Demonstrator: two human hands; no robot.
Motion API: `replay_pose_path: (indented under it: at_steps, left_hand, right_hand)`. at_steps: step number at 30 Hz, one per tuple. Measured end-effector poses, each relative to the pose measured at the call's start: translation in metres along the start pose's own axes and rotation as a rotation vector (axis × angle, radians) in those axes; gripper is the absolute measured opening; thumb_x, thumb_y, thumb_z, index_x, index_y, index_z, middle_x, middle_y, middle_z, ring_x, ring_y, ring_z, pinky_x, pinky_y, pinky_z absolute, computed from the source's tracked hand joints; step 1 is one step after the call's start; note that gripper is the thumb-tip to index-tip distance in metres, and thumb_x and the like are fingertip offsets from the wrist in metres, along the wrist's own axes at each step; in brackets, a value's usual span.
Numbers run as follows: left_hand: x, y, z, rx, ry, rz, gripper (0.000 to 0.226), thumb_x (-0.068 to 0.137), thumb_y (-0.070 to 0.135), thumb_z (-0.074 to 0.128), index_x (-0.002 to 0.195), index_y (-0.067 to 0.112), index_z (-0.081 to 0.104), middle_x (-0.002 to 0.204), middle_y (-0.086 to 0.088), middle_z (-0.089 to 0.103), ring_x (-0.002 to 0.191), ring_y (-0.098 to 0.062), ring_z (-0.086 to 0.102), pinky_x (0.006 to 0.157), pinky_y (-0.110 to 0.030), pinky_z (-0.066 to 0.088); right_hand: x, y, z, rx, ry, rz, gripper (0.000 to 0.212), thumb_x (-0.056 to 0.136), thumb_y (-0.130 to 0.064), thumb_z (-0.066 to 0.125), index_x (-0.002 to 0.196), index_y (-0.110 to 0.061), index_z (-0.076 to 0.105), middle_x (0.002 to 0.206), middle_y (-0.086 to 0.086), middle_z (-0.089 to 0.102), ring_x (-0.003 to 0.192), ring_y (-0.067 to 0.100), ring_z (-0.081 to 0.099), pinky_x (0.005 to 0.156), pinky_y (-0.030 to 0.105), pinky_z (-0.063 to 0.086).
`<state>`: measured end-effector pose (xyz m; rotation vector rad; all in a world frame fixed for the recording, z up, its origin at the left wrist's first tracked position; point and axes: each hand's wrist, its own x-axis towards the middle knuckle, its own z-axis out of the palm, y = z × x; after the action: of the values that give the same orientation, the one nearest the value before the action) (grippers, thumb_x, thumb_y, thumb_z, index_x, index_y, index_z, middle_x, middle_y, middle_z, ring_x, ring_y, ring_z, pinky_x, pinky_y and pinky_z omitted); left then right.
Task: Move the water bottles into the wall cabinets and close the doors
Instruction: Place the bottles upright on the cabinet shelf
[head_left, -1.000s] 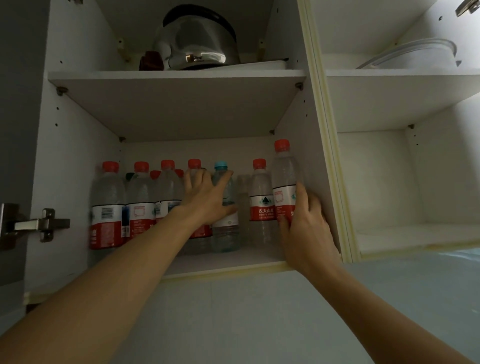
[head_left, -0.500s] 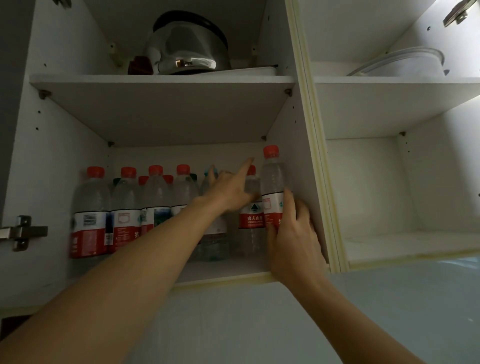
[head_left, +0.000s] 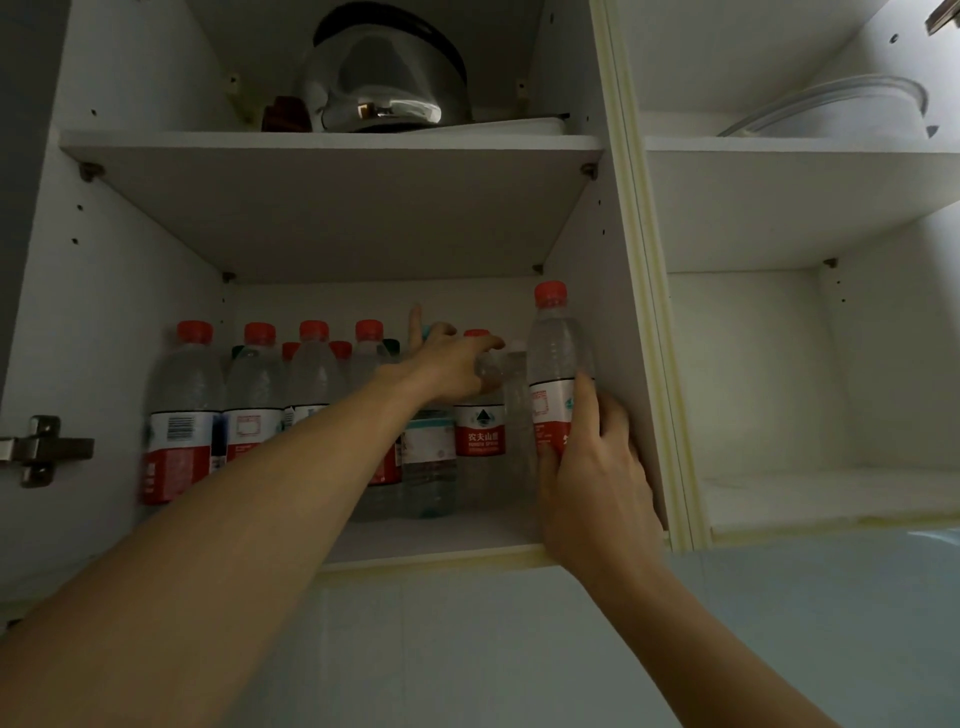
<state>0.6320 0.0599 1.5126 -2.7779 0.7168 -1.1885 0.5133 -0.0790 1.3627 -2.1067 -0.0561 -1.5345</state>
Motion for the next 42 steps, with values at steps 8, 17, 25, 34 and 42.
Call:
replay_pose_path:
  at_steps: [8,17,25,34,42]
  left_hand:
    - [0.012,-0.001,-0.008,-0.101,-0.068,-0.015,0.055,0.097,0.054,0.045,0.150,0.047,0.033,0.151,-0.006,0.049,0.153,-0.028,0.011,0.115,-0.058,-0.025]
    - [0.013,-0.012,-0.012,-0.028,-0.122,0.046,0.059,0.094,0.060,0.042,0.151,0.049,0.029,0.153,-0.002,0.047,0.152,-0.030,0.020,0.115,-0.058,-0.020]
    - [-0.010,-0.007,-0.009,0.004,-0.057,0.063,0.070,0.095,0.063,0.048,0.156,0.045,0.016,0.158,-0.008,0.038,0.153,-0.026,0.014,0.117,-0.056,-0.019]
    - [-0.081,-0.016,0.035,-0.123,0.251,0.046,0.121,0.074,0.066,0.076,0.158,0.040,-0.006,0.165,0.001,-0.013,0.151,-0.027,-0.013,0.121,-0.056,-0.001]
    - [-0.085,-0.022,0.041,-0.045,0.211,0.040,0.125,0.069,0.062,0.082,0.161,0.034,0.001,0.165,-0.003,-0.016,0.151,-0.033,-0.010,0.121,-0.057,0.011]
  right_hand:
    - [0.001,0.001,0.003,-0.004,0.020,0.001,0.079,0.099,-0.030,0.060,0.157,-0.029,0.006,0.156,0.005,0.030,0.136,0.030,0.045,0.101,0.046,0.049]
    - [0.001,0.002,0.002,-0.006,0.002,0.011,0.081,0.098,-0.028,0.062,0.156,-0.030,0.006,0.155,0.005,0.031,0.135,0.030,0.046,0.101,0.046,0.049]
    - [-0.001,-0.004,-0.003,-0.020,-0.013,0.036,0.076,0.099,-0.034,0.058,0.157,-0.029,0.008,0.153,0.006,0.034,0.134,0.031,0.047,0.099,0.047,0.050]
    - [0.027,-0.008,-0.007,-0.080,-0.330,0.187,0.076,0.097,-0.026,0.064,0.153,-0.017,0.014,0.135,0.017,0.053,0.117,0.037,0.061,0.098,0.051,0.053]
    - [0.066,-0.011,0.013,-0.064,-0.490,0.322,0.063,0.093,-0.016,0.070,0.140,-0.007,0.029,0.134,0.019,0.055,0.120,0.036,0.060,0.099,0.048,0.053]
